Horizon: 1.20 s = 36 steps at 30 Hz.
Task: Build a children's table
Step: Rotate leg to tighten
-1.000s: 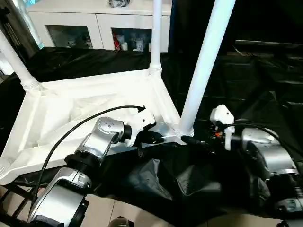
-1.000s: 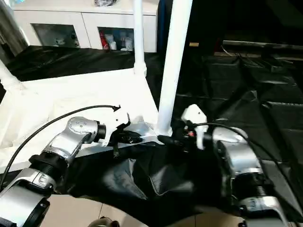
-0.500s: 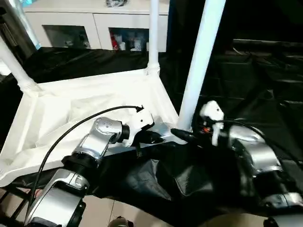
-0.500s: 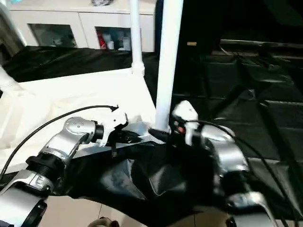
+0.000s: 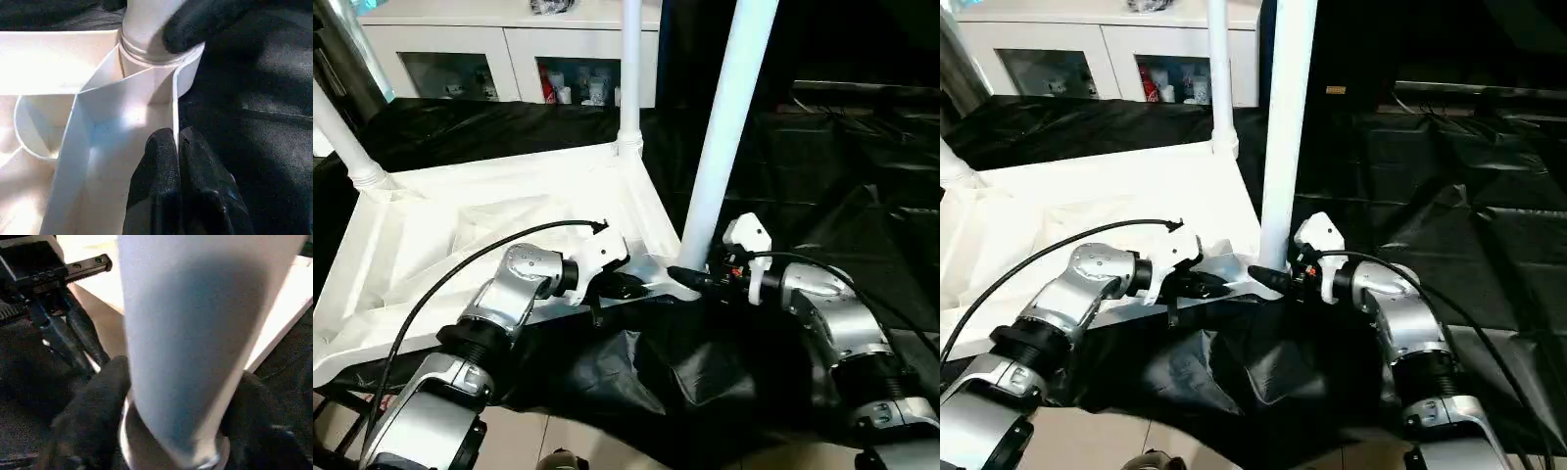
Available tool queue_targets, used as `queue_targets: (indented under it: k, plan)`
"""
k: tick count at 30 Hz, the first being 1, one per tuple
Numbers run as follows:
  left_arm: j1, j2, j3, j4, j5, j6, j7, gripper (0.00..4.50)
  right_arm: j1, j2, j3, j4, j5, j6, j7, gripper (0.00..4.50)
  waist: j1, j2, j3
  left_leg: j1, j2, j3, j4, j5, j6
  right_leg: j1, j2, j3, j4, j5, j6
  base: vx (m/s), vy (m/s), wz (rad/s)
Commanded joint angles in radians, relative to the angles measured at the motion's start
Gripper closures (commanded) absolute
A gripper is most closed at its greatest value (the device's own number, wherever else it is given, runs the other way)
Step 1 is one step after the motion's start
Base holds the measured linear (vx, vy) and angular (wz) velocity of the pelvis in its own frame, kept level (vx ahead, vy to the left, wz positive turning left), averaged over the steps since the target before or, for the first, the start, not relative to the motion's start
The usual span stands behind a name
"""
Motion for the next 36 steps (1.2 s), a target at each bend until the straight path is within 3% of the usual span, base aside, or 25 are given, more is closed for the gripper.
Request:
queue_targets:
  k: [1, 3, 10, 14, 15, 16, 17, 18, 21, 23, 26, 28, 30, 32, 33, 36]
  plan:
    - [-0.001, 0.002, 0.004, -0.017, -0.015, -0.008, -0.001, 4.5, -0.007, 0.017, 0.002, 0.017, 0.013, -0.003, -0.004, 1.98, -0.002, -0.009, -0.073, 0.021, 0.023, -0.012, -0.064, -0.217, 0.05, 0.048, -0.048, 0.034, -0.066, -0.131, -0.248, 0.0, 0.0, 0.0]
    - [-0.001, 0.001, 0.006, -0.017, -0.016, -0.005, 0.001, 4.5, -0.005, 0.025, 0.003, 0.022, 0.015, -0.004, -0.007, 2.26, -0.003, -0.008, -0.072, 0.021, 0.024, -0.012, -0.066, -0.225, 0.047, 0.048, -0.048, 0.034, -0.066, -0.139, -0.247, 0.0, 0.0, 0.0]
    - [-0.035, -0.025, 0.042, 0.022, -0.014, 0.04, 0.096, 4.5, -0.002, 0.082, -0.011, 0.045, 0.007, 0.016, -0.114, 2.48, -0.008, -0.007, -0.069, 0.022, 0.022, -0.012, -0.069, -0.241, 0.035, 0.046, -0.048, 0.035, -0.069, -0.16, -0.244, 0.0, 0.0, 0.0]
    - [-0.1, -0.07, 0.083, 0.098, -0.007, 0.076, 0.242, 4.5, -0.015, 0.172, -0.047, 0.105, -0.017, 0.033, -0.325, 2.52, -0.016, -0.013, -0.067, 0.023, 0.019, -0.014, -0.072, -0.263, 0.011, 0.044, -0.05, 0.036, -0.077, -0.229, -0.221, 0.0, 0.0, 0.0]
    - [-0.111, -0.078, 0.089, 0.111, -0.006, 0.08, 0.265, 4.5, -0.018, 0.189, -0.054, 0.117, -0.019, 0.033, -0.36, 2.52, -0.018, -0.008, -0.068, 0.026, 0.018, -0.016, -0.073, -0.266, 0.003, 0.042, -0.051, 0.036, -0.078, -0.243, -0.217, 0.0, 0.0, 0.0]
    - [-0.111, -0.078, 0.089, 0.111, -0.006, 0.08, 0.265, 4.5, -0.018, 0.189, -0.054, 0.117, -0.019, 0.033, -0.36, 2.52, -0.02, -0.009, -0.068, 0.025, 0.018, -0.016, -0.073, -0.266, 0.002, 0.043, -0.05, 0.036, -0.078, -0.239, -0.215, 0.0, 0.0, 0.0]
    - [-0.146, -0.114, 0.108, 0.142, -0.006, 0.095, 0.346, 4.5, -0.039, 0.255, -0.073, 0.176, -0.041, 0.03, -0.525, 2.52, -0.023, -0.015, -0.068, 0.022, 0.018, -0.016, -0.073, -0.26, 0.005, 0.044, -0.05, 0.036, -0.078, -0.228, -0.213, 0.0, 0.0, 0.0]
    - [-0.164, -0.139, 0.118, 0.157, -0.005, 0.105, 0.398, 4.5, -0.055, 0.294, -0.078, 0.216, -0.058, 0.023, -0.621, 2.52, -0.026, -0.009, -0.069, 0.023, 0.017, -0.016, -0.074, -0.247, -0.004, 0.04, -0.05, 0.036, -0.075, -0.218, -0.218, 0.0, 0.0, 0.0]
    - [-0.182, -0.17, 0.126, 0.173, -0.006, 0.108, 0.449, 4.5, -0.081, 0.333, -0.074, 0.263, -0.075, 0.01, -0.689, 2.52, -0.03, -0.01, -0.07, 0.022, 0.015, -0.016, -0.073, -0.248, -0.002, 0.044, -0.05, 0.035, -0.077, -0.206, -0.216, 0.0, 0.0, 0.0]
    - [-0.193, -0.19, 0.127, 0.183, -0.008, 0.101, 0.469, 4.5, -0.095, 0.359, -0.067, 0.283, -0.08, -0.007, -0.691, 2.52, -0.027, -0.009, -0.073, 0.022, 0.015, -0.015, -0.071, -0.231, 0.01, 0.046, -0.049, 0.036, -0.074, -0.164, -0.217, 0.0, 0.0, 0.0]
    - [-0.196, -0.199, 0.117, 0.189, -0.005, 0.083, 0.463, 4.5, -0.107, 0.377, -0.067, 0.296, -0.082, -0.025, -0.689, 1.83, -0.026, -0.009, -0.073, 0.02, 0.015, -0.014, -0.069, -0.211, 0.032, 0.049, -0.048, 0.035, -0.07, -0.11, -0.229, 0.0, 0.0, 0.0]
    - [-0.191, -0.196, 0.105, 0.188, 0.002, 0.062, 0.444, 4.5, -0.116, 0.384, -0.073, 0.303, -0.077, -0.028, -0.68, 1.78, -0.027, -0.01, -0.071, 0.018, 0.014, -0.014, -0.069, -0.219, 0.04, 0.05, -0.049, 0.035, -0.072, -0.118, -0.23, 0.0, 0.0, 0.0]
    - [-0.177, -0.183, 0.096, 0.181, 0.003, 0.041, 0.408, 4.5, -0.123, 0.367, -0.063, 0.302, -0.088, -0.039, -0.655, 1.39, -0.028, -0.008, -0.069, 0.021, 0.015, -0.015, -0.072, -0.247, 0.033, 0.048, -0.049, 0.034, -0.078, -0.17, -0.22, 0.0, 0.0, 0.0]
    - [-0.167, -0.173, 0.093, 0.174, 0.001, 0.036, 0.388, 4.5, -0.127, 0.348, -0.051, 0.299, -0.092, -0.042, -0.615, 1.34, -0.031, -0.009, -0.069, 0.02, 0.016, -0.015, -0.073, -0.259, 0.029, 0.049, -0.049, 0.035, -0.078, -0.184, -0.218, 0.0, 0.0, 0.0]
    - [-0.16, -0.165, 0.09, 0.168, 0.001, 0.034, 0.374, 4.5, -0.125, 0.334, -0.044, 0.288, -0.09, -0.038, -0.582, 1.34, -0.032, -0.002, -0.069, 0.021, 0.016, -0.016, -0.073, -0.262, 0.027, 0.049, -0.049, 0.035, -0.077, -0.181, -0.219, 0.0, 0.0, 0.0]
    - [-0.134, -0.132, 0.079, 0.148, 0.001, 0.02, 0.315, 4.5, -0.115, 0.276, -0.007, 0.251, -0.091, -0.029, -0.448, 1.34, -0.035, -0.007, -0.071, 0.016, 0.016, -0.015, -0.07, -0.24, 0.04, 0.055, -0.047, 0.034, -0.071, -0.121, -0.234, 0.0, 0.0, 0.0]
